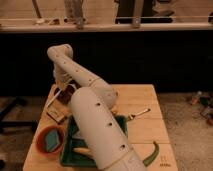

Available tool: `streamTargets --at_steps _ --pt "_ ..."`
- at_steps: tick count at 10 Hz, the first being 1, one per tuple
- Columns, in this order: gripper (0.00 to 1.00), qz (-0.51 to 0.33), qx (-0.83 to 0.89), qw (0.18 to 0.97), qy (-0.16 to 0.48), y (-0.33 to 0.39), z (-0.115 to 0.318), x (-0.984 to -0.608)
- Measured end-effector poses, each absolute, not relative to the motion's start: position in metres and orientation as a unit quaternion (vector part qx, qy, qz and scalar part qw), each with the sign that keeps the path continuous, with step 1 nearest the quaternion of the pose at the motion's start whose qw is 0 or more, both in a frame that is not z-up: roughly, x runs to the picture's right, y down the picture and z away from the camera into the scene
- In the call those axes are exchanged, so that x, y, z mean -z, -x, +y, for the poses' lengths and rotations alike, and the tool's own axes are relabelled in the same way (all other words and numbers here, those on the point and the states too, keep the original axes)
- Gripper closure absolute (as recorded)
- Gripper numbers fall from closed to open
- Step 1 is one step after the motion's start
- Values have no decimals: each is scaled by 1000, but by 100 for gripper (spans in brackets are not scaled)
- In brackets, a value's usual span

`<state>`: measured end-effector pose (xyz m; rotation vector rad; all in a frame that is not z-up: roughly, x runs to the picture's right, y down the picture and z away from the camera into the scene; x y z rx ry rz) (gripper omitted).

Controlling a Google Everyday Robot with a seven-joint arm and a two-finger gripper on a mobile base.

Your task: Place brush in purple bowl

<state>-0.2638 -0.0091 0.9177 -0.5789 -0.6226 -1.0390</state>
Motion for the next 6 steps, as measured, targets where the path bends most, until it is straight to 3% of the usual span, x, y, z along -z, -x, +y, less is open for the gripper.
streamTargets --at_steps 6 --pt "100 -288 481 784 267 259 -11 -917"
